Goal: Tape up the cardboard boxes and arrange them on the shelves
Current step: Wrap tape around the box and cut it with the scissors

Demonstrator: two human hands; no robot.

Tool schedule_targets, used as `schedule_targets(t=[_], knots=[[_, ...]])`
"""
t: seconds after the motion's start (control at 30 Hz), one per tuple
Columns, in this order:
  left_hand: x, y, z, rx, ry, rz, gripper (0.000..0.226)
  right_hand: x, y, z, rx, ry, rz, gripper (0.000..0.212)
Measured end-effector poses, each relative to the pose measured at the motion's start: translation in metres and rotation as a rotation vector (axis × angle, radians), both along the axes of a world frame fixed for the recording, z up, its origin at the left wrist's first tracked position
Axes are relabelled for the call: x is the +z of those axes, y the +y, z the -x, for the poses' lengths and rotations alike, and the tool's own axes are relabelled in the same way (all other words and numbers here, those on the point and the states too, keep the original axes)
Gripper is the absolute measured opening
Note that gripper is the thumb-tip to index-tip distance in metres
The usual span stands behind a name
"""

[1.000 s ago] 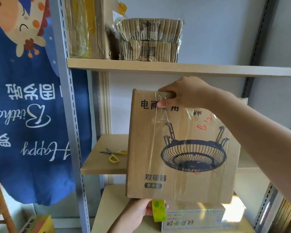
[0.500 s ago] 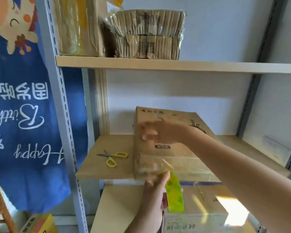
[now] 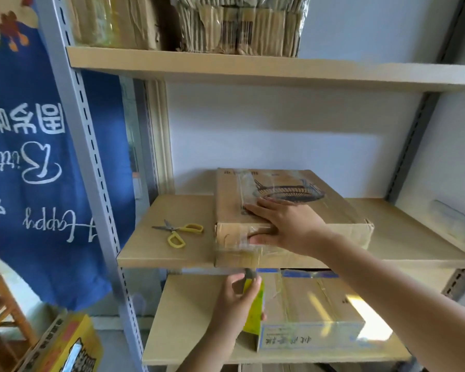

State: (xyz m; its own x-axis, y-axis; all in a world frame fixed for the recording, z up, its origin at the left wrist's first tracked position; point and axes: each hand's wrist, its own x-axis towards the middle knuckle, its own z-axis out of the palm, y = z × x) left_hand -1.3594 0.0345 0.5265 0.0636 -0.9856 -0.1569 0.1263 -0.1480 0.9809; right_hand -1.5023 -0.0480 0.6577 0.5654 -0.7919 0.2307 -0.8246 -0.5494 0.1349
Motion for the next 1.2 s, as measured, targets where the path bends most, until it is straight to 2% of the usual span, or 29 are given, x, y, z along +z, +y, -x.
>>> schedule_targets(t=[0.1, 0.3, 0.47, 0.57, 0.67, 0.77, 0.83, 0.9, 0.93, 1.03, 1.1, 1.2], knots=[[-0.004, -0.01, -0.006, -0.015, -0.005, 0.067, 0.031, 0.001, 0.003, -0.002, 0.005, 0.008, 0.017, 0.095], [-0.008, -0.004, -0.003, -0.076, 0.186, 0.063, 0.027, 0.005, 0.012, -0.003, 0.002, 0.052, 0.04, 0.09], [0.007, 0.009, -0.01, -0.126, 0.086, 0.17, 0.015, 0.018, 0.035, -0.003, 0.079, 0.096, 0.096, 0.084], [0.032, 0.025, -0.011, -0.084, 0.086, 0.268, 0.036, 0.054, 0.049, -0.006, 0.062, 0.041, -0.002, 0.08], [0.071, 0.041, -0.012, -0.057, 0.128, 0.392, 0.041, 0.108, 0.056, -0.005, 0.045, -0.052, -0.111, 0.078], [0.13, 0.052, -0.013, -0.081, 0.151, 0.49, 0.041, 0.168, 0.053, -0.003, 0.103, -0.24, -0.039, 0.049], [0.164, 0.044, -0.015, -0.144, 0.103, 0.492, 0.051, 0.193, 0.047, -0.007, 0.141, -0.305, 0.069, 0.04], [0.188, 0.034, -0.017, -0.205, 0.056, 0.393, 0.065, 0.197, 0.036, -0.013, 0.124, -0.314, 0.106, 0.044], [0.198, 0.028, -0.018, -0.228, 0.056, 0.347, 0.064, 0.193, 0.029, -0.015, 0.102, -0.267, 0.084, 0.051], [0.216, 0.014, -0.015, -0.217, 0.078, 0.334, 0.031, 0.178, 0.011, -0.016, 0.011, -0.031, 0.006, 0.094], [0.222, 0.005, -0.014, -0.191, 0.078, 0.333, 0.028, 0.18, 0.0, -0.016, -0.047, -0.002, -0.011, 0.096], [0.223, -0.008, -0.014, -0.149, -0.011, 0.399, 0.044, 0.186, -0.014, -0.02, -0.085, -0.086, -0.028, 0.09]])
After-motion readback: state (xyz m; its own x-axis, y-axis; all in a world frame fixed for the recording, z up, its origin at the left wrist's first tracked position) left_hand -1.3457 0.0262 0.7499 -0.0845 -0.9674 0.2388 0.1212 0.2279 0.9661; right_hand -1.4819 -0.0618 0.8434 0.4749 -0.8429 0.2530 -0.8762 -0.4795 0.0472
